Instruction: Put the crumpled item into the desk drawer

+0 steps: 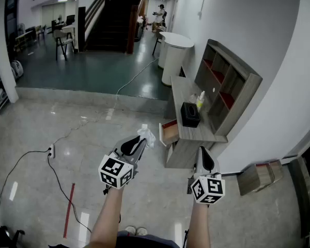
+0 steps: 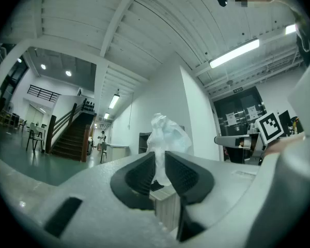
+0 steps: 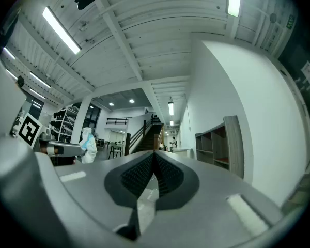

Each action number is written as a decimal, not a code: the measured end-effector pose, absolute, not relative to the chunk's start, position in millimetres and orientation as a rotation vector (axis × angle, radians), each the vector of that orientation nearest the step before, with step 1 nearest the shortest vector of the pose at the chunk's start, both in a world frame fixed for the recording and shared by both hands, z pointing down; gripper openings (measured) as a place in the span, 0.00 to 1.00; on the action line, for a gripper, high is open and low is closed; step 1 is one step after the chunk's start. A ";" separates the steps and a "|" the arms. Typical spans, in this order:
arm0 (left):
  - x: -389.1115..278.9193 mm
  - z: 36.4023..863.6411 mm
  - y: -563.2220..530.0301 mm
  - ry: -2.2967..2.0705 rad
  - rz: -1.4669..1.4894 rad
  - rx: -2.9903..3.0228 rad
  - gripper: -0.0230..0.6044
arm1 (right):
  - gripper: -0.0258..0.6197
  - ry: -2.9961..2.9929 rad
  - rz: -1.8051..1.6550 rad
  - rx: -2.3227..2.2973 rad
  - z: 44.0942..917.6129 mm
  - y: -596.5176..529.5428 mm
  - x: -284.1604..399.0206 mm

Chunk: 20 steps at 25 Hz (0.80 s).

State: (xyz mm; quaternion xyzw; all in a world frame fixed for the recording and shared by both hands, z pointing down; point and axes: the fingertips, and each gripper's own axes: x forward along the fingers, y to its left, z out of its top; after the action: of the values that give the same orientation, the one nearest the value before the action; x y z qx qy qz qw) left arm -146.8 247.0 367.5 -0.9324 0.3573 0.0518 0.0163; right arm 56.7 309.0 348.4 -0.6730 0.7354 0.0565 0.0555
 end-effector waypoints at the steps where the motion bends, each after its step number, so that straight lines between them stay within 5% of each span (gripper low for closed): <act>1: -147.7 368.1 245.5 1.111 0.161 -2.901 0.14 | 0.05 2.233 0.170 -2.043 348.7 307.5 55.6; 20: -163.7 383.7 206.3 1.114 0.154 -2.914 0.14 | 0.06 2.201 0.124 -2.044 359.8 266.5 49.8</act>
State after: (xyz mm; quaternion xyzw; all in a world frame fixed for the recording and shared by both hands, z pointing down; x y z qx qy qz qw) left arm -163.7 206.3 383.7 -0.9329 0.3567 0.0493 0.0091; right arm 49.8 266.5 359.8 -0.6784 0.7304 0.0411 0.0676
